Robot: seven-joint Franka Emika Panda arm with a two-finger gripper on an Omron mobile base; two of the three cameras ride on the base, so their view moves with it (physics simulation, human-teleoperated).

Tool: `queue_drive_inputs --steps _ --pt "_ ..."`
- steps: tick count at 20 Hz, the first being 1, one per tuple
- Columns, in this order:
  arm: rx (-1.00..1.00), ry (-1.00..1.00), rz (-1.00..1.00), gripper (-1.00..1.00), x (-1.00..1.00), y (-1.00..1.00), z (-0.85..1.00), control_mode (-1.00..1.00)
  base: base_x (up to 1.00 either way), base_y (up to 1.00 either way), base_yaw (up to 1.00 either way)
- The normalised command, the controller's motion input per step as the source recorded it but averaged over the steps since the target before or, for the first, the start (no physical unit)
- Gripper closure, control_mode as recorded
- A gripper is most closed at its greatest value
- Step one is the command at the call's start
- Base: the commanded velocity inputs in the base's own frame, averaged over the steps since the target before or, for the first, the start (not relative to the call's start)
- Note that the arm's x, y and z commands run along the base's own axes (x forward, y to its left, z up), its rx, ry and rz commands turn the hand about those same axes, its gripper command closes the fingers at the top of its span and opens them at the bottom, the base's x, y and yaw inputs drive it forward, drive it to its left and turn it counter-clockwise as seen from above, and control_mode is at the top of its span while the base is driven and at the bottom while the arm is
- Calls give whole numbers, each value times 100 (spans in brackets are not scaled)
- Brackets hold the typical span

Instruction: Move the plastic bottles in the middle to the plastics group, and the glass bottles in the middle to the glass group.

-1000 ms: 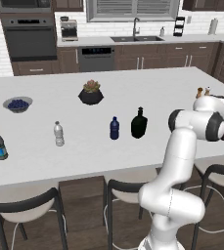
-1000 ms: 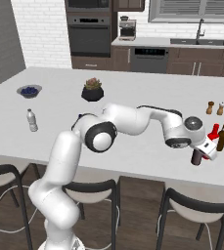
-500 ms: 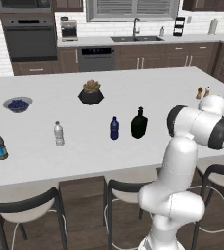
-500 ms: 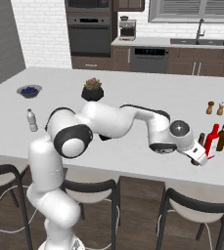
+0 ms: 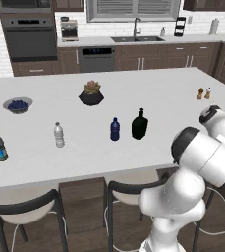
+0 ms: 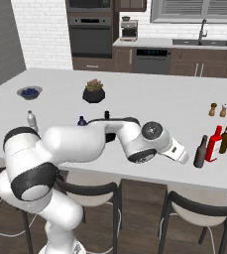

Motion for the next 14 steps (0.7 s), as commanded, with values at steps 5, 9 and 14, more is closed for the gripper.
queue_drive_inputs --steps 5,9,14 --pt "-5 0 24 -100 -14 80 97 -100 0 0 0" --pt "-4 0 14 -100 -3 57 95 -100 0 0 0" --pt "0 0 8 -100 -16 38 18 -100 0 0 0"
